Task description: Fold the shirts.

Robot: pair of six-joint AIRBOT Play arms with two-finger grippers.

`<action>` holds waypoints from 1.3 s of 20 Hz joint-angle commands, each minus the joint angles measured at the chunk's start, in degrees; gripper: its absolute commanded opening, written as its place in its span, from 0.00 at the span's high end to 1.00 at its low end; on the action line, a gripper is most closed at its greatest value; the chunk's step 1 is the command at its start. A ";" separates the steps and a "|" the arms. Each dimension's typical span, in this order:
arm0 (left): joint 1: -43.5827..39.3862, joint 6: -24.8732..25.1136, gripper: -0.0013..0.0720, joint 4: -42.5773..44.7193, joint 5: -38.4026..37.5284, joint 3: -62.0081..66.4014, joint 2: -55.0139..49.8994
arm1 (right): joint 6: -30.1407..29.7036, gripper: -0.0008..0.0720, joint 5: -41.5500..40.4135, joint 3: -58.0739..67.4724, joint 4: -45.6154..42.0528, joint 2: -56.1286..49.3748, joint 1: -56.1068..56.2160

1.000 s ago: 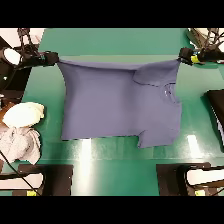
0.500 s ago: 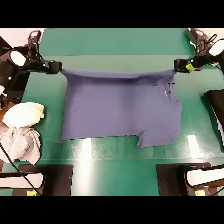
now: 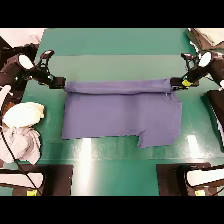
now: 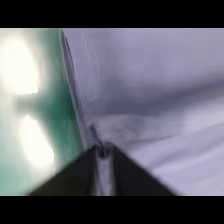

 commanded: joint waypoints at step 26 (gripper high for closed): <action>16.61 5.92 0.16 -18.03 -8.72 -47.21 24.81 | -9.03 0.55 11.02 -1.33 23.69 16.79 -7.23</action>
